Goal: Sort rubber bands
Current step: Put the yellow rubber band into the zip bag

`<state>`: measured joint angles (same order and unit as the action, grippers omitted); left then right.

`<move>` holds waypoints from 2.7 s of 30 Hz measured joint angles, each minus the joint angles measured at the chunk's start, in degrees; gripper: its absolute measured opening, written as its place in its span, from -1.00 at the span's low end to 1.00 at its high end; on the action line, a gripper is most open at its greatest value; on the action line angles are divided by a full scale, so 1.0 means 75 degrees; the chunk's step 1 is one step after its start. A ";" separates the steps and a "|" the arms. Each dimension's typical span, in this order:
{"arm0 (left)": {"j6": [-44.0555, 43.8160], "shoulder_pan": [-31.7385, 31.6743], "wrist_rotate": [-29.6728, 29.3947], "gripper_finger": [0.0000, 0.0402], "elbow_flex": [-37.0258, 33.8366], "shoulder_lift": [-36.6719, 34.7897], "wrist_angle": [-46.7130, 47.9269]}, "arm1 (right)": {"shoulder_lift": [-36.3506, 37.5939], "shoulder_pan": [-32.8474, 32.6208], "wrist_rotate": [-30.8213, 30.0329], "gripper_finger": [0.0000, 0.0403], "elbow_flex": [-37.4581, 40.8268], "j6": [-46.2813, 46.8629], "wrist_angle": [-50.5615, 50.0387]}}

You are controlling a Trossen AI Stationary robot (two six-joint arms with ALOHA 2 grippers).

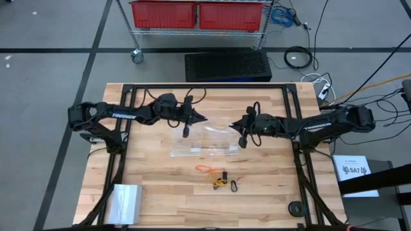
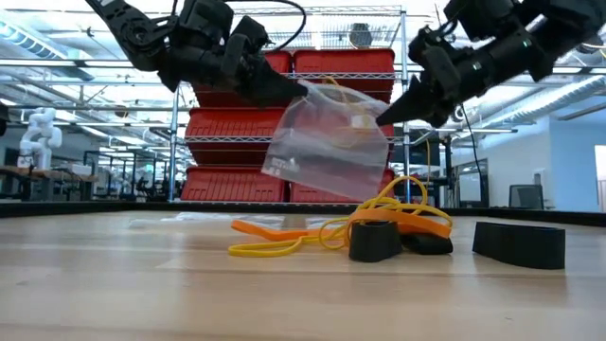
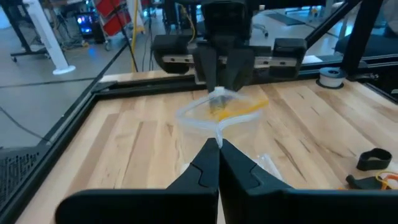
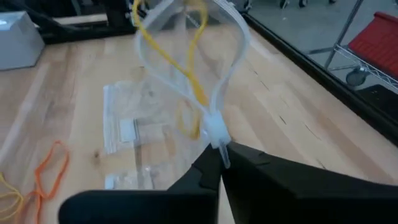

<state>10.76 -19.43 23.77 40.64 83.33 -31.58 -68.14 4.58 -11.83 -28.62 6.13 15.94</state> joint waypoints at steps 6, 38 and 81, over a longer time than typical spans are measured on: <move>-0.0014 0.0109 0.0006 -1.00 0.0000 0.0000 -0.0020 | 0.0000 -0.0006 -0.0007 -1.00 -0.0981 -0.0185 -0.1688; -0.0163 -0.0102 -0.0048 -1.00 0.0003 0.0385 -0.0507 | -0.0281 0.0235 -0.0584 -0.44 -0.3305 -0.0497 -0.5220; 0.0229 -0.0622 0.1212 -1.00 -0.0472 0.0379 -0.0583 | -0.4591 -0.3838 0.1603 -0.16 -0.4328 0.4167 -0.4039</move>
<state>12.48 -24.09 32.86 37.10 86.17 -35.96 -102.57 -24.21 0.20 -61.08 37.38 -14.35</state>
